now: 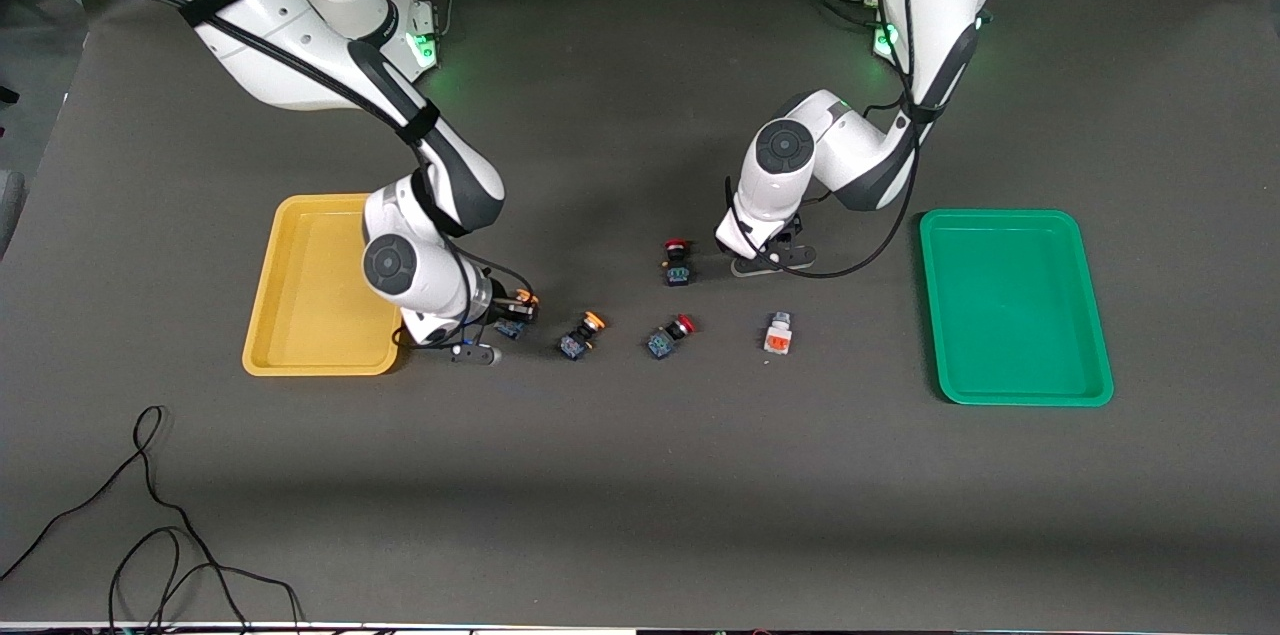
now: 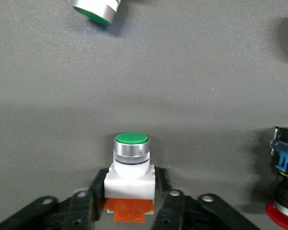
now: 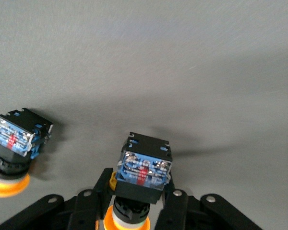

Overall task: Place green and yellow buttons in trays
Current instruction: 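Drop the yellow button in the yellow tray while the left gripper fills the green tray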

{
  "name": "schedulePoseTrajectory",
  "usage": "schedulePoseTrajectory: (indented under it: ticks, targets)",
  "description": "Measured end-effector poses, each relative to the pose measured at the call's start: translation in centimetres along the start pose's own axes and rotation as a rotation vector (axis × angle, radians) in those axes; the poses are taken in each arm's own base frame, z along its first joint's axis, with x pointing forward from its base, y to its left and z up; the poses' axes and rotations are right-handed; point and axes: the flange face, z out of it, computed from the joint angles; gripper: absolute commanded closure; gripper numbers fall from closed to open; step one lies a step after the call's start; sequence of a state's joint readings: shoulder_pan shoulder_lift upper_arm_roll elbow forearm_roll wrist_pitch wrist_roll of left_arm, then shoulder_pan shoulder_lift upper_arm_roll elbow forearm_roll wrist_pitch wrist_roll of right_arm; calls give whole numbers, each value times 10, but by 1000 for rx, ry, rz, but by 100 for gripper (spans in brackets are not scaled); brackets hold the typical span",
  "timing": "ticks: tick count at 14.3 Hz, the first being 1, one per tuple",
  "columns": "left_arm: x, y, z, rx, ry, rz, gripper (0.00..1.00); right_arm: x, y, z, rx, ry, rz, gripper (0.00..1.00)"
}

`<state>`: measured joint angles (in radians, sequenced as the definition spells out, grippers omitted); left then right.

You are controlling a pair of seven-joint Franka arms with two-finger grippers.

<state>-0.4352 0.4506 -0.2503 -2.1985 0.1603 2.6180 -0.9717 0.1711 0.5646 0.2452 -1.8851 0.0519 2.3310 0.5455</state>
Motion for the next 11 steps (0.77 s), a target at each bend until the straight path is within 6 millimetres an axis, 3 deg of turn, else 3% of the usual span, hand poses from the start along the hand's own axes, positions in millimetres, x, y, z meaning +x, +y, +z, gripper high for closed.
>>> schedulePoseTrajectory:
  ticks: [1,2,4,5,8,11]
  targets:
    - [1,0,-1,-2,3,-6,78,8,4,-32,-42,-27,-1,100]
    - [10,-1,-9,-3,11,-24,78,15,13,-91,-85,-52,6,100]
    - [32,-7,-31,24,12,-55,78,20,37,-150,-111,-52,-35,100]
    - [47,-13,-51,43,13,-71,78,25,63,-174,-124,-50,-73,100]
    - [94,-49,-118,60,2,-74,78,44,164,-213,-138,-73,-158,100]
    - [130,-121,-153,74,-65,-15,78,59,259,-204,-72,-109,-198,100]
